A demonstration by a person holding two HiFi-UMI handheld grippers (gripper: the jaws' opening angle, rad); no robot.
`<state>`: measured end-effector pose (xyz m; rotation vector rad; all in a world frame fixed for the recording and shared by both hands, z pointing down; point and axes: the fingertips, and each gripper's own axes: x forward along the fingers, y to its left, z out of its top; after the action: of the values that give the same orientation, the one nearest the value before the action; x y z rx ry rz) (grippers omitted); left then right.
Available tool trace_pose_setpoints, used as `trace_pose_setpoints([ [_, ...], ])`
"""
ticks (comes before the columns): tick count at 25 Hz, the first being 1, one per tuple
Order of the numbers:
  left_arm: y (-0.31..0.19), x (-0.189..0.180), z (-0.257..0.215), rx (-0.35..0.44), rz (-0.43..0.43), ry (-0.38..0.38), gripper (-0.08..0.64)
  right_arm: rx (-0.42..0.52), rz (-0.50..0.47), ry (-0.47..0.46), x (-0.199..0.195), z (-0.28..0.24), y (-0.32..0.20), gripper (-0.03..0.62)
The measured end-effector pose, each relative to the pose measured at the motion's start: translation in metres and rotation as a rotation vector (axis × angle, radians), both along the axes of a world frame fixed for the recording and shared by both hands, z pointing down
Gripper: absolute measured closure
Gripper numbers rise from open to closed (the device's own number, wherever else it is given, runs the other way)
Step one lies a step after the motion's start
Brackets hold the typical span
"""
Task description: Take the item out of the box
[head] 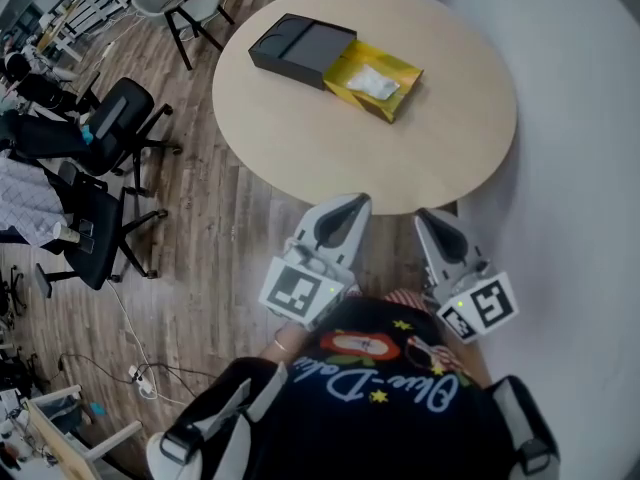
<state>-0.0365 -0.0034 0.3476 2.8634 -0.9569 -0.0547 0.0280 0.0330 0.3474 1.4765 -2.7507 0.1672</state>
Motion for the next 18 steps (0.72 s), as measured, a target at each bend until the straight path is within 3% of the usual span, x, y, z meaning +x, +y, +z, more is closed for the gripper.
trace_pose_setpoints([
  [6, -0.008, -0.001, 0.003, -0.006, -0.008, -0.007, 0.574, -0.01, -0.006, 0.005, -0.001, 0.002, -0.013, 0.595],
  [18, -0.061, 0.002, -0.006, 0.02, -0.112, -0.044, 0.574, -0.023, -0.107, -0.004, 0.007, 0.002, -0.081, 0.595],
])
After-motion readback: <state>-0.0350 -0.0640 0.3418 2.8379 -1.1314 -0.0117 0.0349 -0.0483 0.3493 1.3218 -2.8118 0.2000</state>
